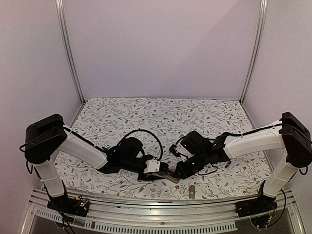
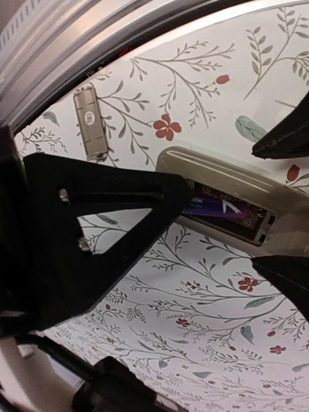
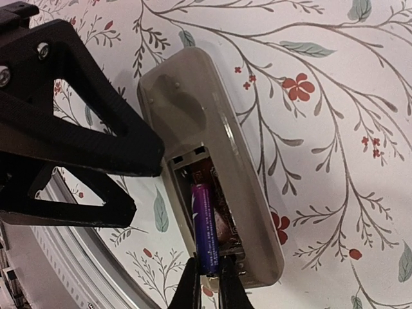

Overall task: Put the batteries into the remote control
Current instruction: Place the battery in the battery compartment.

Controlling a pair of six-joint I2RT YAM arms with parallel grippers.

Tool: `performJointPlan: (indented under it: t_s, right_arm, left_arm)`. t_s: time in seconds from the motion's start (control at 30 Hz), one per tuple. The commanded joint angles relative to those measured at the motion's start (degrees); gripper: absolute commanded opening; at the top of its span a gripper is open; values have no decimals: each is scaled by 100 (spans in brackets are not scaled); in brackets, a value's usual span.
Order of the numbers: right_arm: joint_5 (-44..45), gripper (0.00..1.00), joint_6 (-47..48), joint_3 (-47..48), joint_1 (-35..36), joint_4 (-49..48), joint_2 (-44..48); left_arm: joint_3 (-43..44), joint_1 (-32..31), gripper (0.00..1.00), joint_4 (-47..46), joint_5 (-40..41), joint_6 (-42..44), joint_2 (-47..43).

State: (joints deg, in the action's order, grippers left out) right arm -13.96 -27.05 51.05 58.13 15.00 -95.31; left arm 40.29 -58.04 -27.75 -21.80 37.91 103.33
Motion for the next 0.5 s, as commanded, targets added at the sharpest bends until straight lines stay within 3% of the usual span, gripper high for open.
performJointPlan:
  t_s: [0.0, 0.23, 0.47]
  right_arm:
    - [-89, 0, 110, -10, 67, -67, -8]
    - [-109, 0, 172, 88, 67, -198, -237]
    - [-98, 0, 172, 85, 67, -324, -321]
  left_arm:
    - [-69, -69, 51, -25, -8, 47, 100]
    - [-91, -68, 44, -68, -47, 65, 125]
    - [-42, -87, 49, -19, -124, 124, 185]
